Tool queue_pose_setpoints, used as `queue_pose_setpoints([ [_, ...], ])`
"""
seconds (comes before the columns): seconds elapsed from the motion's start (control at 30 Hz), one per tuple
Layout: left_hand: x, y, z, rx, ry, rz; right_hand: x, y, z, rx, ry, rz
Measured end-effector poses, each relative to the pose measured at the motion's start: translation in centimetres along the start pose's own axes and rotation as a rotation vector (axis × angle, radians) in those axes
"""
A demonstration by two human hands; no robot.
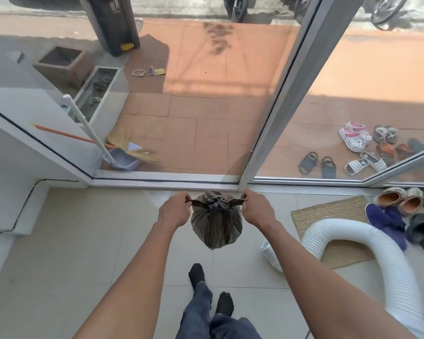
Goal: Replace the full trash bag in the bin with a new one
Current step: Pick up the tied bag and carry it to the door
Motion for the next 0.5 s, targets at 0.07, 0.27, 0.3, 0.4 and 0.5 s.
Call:
queue_pose_setpoints([
  [0.07, -2.7, -0.8, -0.6, -0.036, -0.013, 0.023, -2.2, -0.9, -0.6, -0.020, -0.040, -0.016],
  [0.27, -9.7, -3.8, -0.7, -0.230, -0.044, 0.068, -8.9, -4.4, -2.0, 0.062, -0.102, 0.057],
  [0.3, -11.0, -4.3, -0.4, -0.257, -0.038, 0.063, -10.3, -5.1, -2.0, 0.085, -0.097, 0.070],
  [0.4, -15.1, -6.4, 0.5, -0.352, -0.023, 0.094, -14.6, -7.6, -3.0, 0.124, -0.088, 0.089],
  [0.5, -19.3, -9.3, 1.4, -0.430, -0.016, 0.124, -19.1, -10.5, -4.3, 0.148, -0.074, 0.099],
])
Point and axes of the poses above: each hand's wrist, its own x-axis away from the middle knuckle, its own y-axis out of the back of the hand, z = x × y, the point moved 3 cm from there along -x, towards the middle knuckle, and after that the axes turned 13 degrees about -x, right-handed, at the moved point
